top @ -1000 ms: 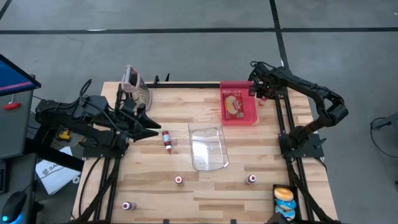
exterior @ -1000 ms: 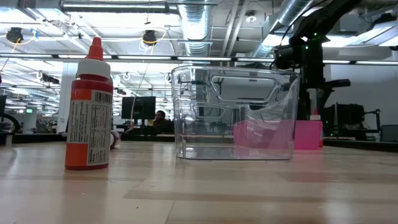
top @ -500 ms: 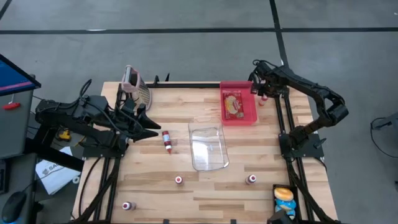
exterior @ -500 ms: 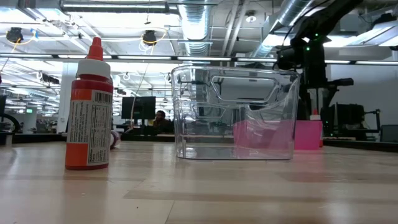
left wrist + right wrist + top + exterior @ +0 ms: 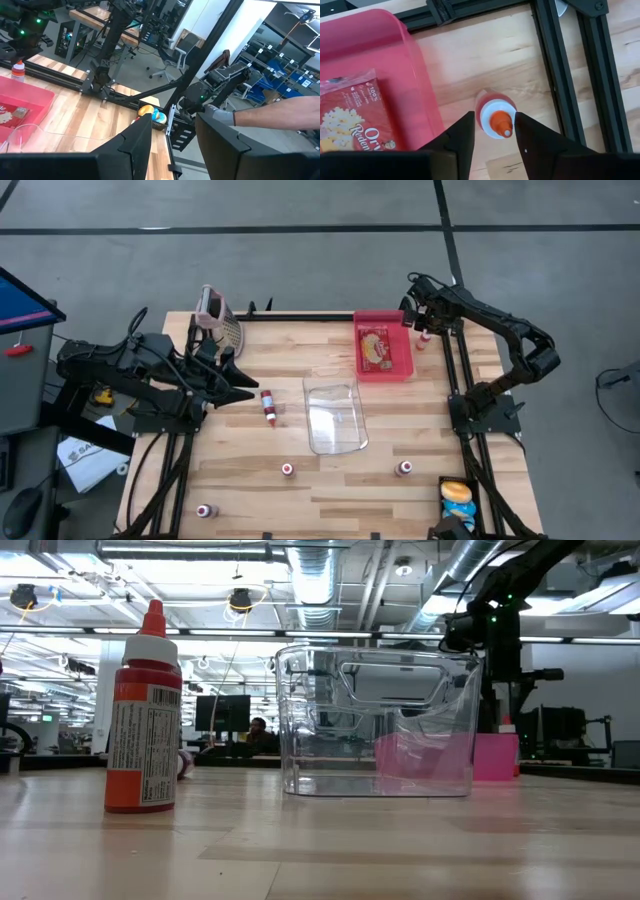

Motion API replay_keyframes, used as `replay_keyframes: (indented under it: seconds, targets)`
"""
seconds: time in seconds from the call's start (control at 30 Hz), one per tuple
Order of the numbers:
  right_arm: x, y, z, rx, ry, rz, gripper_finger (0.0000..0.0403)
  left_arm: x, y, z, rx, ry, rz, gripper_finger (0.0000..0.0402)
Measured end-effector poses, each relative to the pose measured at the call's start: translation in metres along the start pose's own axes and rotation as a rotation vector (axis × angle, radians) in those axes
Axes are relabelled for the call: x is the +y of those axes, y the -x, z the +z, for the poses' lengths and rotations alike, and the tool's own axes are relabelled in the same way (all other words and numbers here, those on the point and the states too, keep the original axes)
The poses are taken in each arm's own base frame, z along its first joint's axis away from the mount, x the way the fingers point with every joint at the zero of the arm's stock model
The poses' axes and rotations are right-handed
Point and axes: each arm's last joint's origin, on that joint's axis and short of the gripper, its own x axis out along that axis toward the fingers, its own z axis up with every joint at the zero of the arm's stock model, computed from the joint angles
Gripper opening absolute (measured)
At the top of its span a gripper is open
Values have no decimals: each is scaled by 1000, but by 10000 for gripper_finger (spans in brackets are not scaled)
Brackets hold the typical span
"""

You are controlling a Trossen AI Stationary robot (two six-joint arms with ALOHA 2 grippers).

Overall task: Pick & Place Food Item
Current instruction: Put the right orange food coloring bottle into the transparent bin

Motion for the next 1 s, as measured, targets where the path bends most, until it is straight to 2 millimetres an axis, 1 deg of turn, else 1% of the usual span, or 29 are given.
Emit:
replay_keyframes:
  seconds: [0.37,0.7,1.0]
  targets:
    - [-2,0,-1,5,-10,-20,93,0,0,0,0,-1,0,149]
    - [-2,1,-1,2,-2,-22,32,0,0,0,0,1,1,149]
    - [1,2,-4,2,37,-17,20,0,0,0,0,3,0,149]
